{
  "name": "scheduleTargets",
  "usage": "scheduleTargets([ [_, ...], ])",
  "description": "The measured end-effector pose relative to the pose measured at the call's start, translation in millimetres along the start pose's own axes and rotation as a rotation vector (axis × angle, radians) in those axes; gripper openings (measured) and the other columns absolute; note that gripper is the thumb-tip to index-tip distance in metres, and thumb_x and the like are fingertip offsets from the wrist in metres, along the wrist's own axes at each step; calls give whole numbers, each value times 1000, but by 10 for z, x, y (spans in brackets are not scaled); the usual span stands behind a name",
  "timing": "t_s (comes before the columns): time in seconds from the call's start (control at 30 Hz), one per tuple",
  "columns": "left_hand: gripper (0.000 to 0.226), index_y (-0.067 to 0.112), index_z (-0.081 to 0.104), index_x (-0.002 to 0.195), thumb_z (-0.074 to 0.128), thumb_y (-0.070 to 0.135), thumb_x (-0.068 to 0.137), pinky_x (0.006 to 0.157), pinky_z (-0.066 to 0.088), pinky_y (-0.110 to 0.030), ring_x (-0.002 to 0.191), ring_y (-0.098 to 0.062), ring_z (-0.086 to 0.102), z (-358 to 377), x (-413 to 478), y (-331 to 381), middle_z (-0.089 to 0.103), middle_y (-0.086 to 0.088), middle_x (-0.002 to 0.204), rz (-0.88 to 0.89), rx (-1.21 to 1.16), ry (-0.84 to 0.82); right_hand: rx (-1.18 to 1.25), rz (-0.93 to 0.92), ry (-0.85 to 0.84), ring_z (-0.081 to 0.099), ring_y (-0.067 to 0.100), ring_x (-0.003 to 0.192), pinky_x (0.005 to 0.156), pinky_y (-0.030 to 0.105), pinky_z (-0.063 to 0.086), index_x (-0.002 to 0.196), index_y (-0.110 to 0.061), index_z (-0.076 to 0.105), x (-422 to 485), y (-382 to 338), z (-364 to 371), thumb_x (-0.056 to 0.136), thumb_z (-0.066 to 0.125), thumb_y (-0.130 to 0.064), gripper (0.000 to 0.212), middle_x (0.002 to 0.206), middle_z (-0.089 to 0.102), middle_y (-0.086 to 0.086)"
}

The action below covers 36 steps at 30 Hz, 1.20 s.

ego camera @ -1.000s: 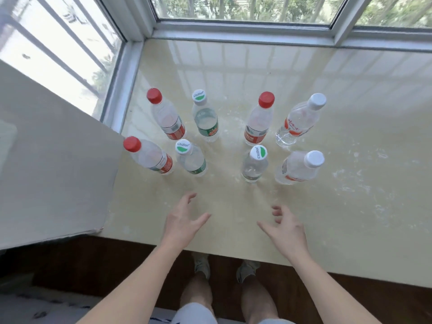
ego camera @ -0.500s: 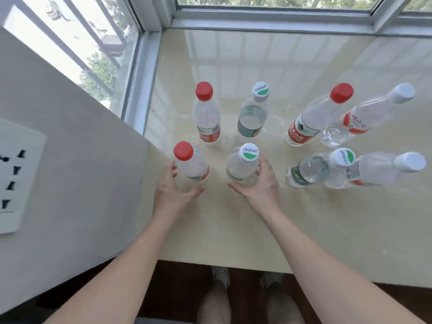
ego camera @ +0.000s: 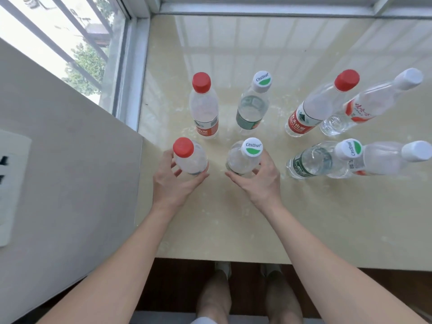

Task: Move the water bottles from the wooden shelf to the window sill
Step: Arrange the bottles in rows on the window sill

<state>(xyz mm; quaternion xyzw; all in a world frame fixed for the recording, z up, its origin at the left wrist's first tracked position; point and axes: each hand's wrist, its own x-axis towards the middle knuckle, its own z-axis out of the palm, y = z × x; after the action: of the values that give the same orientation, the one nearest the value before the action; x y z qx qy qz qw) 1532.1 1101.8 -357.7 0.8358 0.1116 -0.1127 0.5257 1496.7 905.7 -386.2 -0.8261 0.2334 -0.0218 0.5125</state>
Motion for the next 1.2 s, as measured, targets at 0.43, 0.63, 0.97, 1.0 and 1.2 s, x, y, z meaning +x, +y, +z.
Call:
scheduleTargets([
  [0.43, 60, 44, 52, 109, 89, 20, 68, 88, 55, -20, 106, -3, 60, 256, -72, 45, 65, 13, 108, 153, -34, -46, -59, 63, 95, 62, 20, 92, 80, 48, 56, 103, -19, 58, -108, 94, -256, 61, 91, -38, 56, 98, 65, -1],
  [0.63, 60, 49, 50, 104, 91, 23, 67, 84, 54, -15, 103, 3, 59, 257, -73, 55, 63, 19, 106, 149, -15, -50, -4, 45, 93, 63, 17, 96, 81, 47, 57, 108, -23, 60, -96, 111, -186, 59, 88, -42, 60, 102, 66, -4],
  [0.97, 88, 42, 42, 131, 93, 28, 60, 96, 48, -27, 123, 9, 46, 172, -121, -20, 54, 21, 132, 47, 30, -164, -15, 48, -52, 53, 6, 124, 106, 43, 47, 137, -35, 45, -165, 18, -340, 53, 94, -44, 98, 132, 56, -18],
  [1.0, 97, 38, 36, 139, 93, 28, 60, 98, 46, -30, 128, 4, 45, 119, -138, -32, 50, 17, 139, 33, 56, -183, -20, 44, -60, 51, 4, 126, 107, 43, 46, 141, -34, 42, -204, -30, -401, 54, 95, -43, 101, 134, 54, -17],
  [1.2, 100, 37, 24, 150, 81, 5, 74, 110, 40, -47, 134, -12, 40, -355, -258, 111, 37, 12, 152, -1, 120, -164, 4, -69, -83, 39, 3, 140, 115, 44, 39, 152, -39, 29, -519, -653, -899, 57, 94, -44, 115, 149, 41, -19],
])
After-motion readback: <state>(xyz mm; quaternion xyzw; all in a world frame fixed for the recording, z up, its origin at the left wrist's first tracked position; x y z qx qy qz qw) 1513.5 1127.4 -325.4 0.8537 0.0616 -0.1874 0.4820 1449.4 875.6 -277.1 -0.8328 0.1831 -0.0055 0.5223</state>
